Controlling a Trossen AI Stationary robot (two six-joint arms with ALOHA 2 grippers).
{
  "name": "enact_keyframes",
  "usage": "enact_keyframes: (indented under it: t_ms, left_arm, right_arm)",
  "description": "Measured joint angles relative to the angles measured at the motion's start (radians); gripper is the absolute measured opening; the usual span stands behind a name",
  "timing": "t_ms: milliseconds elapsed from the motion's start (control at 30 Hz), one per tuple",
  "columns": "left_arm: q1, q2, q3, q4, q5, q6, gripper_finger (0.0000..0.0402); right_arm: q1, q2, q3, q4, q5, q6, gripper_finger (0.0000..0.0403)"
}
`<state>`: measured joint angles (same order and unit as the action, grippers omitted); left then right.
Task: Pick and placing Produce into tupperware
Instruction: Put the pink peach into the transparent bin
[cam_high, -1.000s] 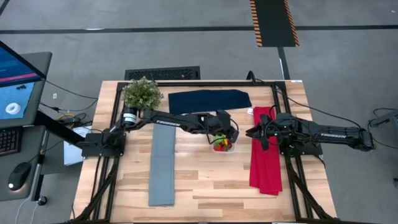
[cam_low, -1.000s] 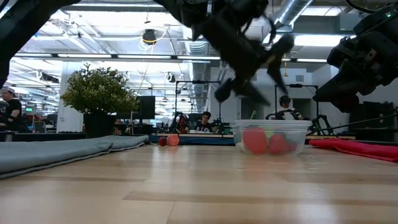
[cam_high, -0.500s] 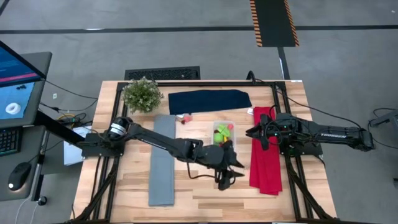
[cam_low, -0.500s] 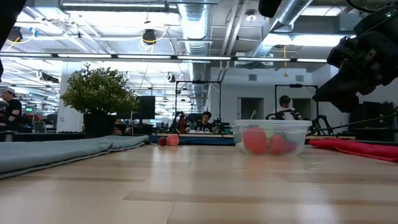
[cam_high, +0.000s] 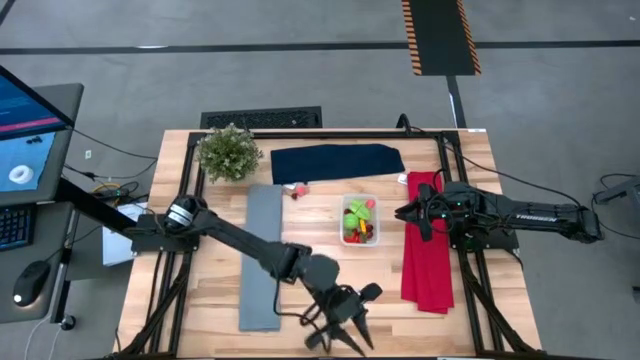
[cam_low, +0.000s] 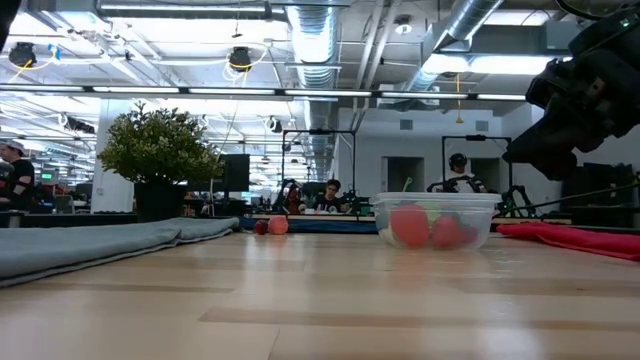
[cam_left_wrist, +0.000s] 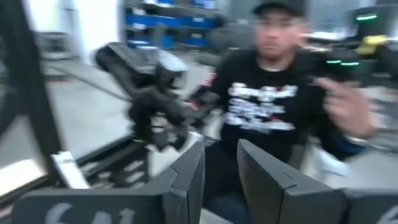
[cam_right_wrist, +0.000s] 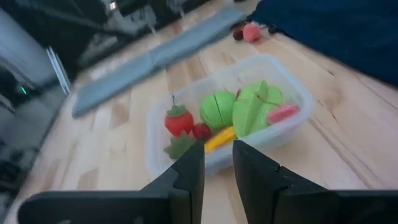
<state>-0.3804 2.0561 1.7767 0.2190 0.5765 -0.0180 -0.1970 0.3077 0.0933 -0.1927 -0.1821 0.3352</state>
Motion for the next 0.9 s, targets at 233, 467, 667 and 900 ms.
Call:
enact_keyframes:
  t_ms: [233,467,667,900]
  left_arm:
    - [0.167,-0.011,-0.053,0.06,0.385,-0.126,0.0087]
    - [0.4,-0.12,-0.333,0.216,-0.047,-0.172,0.0087]
    - [0.538,-0.313,-0.658,0.461,-0.105,-0.176,0.0087]
    - [0.551,-0.654,-0.984,0.419,-0.453,-0.151,0.0087]
  right_arm:
    - [0.0,0.0,-0.001,0.217,0.001,0.279,0.0107]
    - [0.018,0.0,-0.001,0.497,-0.076,0.181,0.0107]
    - [0.078,0.0,0.0,0.631,-0.041,0.084,0.0107]
    - [0.088,0.115,0.001,0.636,0.126,0.05,0.0107]
